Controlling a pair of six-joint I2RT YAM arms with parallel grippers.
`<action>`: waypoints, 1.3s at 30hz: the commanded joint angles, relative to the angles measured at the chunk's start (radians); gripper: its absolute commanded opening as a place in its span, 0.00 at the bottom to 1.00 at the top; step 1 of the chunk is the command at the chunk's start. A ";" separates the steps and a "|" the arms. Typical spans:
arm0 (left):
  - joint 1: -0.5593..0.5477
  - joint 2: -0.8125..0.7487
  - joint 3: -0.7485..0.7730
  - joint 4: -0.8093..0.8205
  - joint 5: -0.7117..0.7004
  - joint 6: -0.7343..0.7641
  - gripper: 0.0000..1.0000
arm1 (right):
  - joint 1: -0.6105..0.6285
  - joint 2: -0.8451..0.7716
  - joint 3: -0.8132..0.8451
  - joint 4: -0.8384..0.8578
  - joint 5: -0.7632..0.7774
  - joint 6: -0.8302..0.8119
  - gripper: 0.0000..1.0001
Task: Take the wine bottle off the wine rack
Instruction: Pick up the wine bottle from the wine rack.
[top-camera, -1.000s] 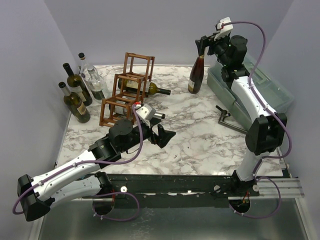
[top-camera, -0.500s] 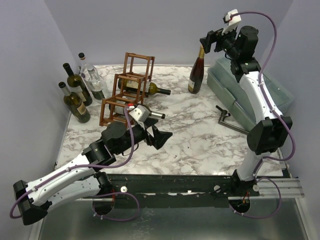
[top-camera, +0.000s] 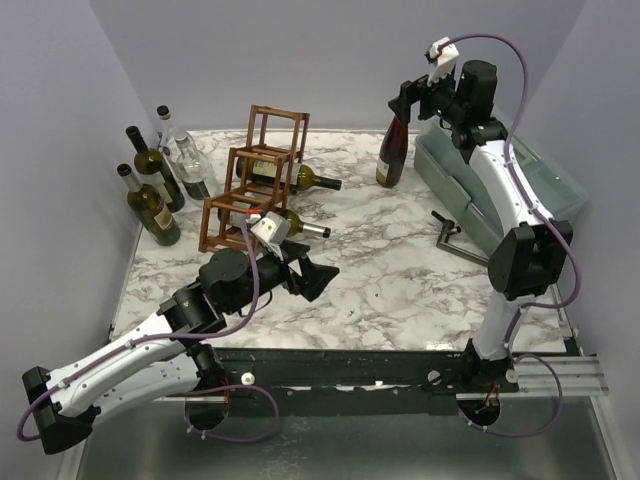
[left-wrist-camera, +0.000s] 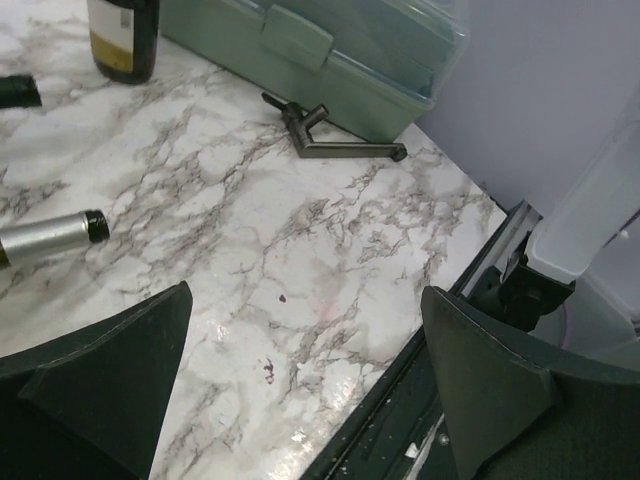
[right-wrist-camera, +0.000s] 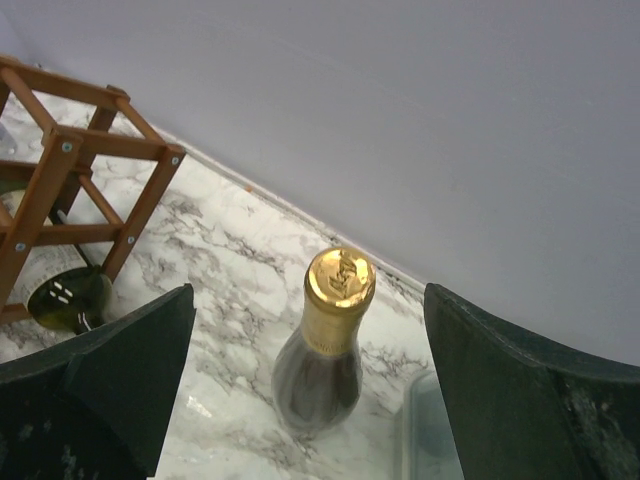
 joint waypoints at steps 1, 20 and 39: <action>0.007 0.028 0.082 -0.125 -0.168 -0.224 0.99 | -0.006 -0.118 -0.068 -0.031 -0.021 -0.067 0.99; -0.108 0.406 0.495 -0.703 -0.707 -0.989 0.99 | -0.008 -0.582 -0.513 -0.360 -0.288 -0.115 0.99; 0.004 0.877 0.678 -0.878 -0.774 -1.402 0.85 | -0.008 -0.807 -1.044 -0.342 -0.603 -0.173 0.99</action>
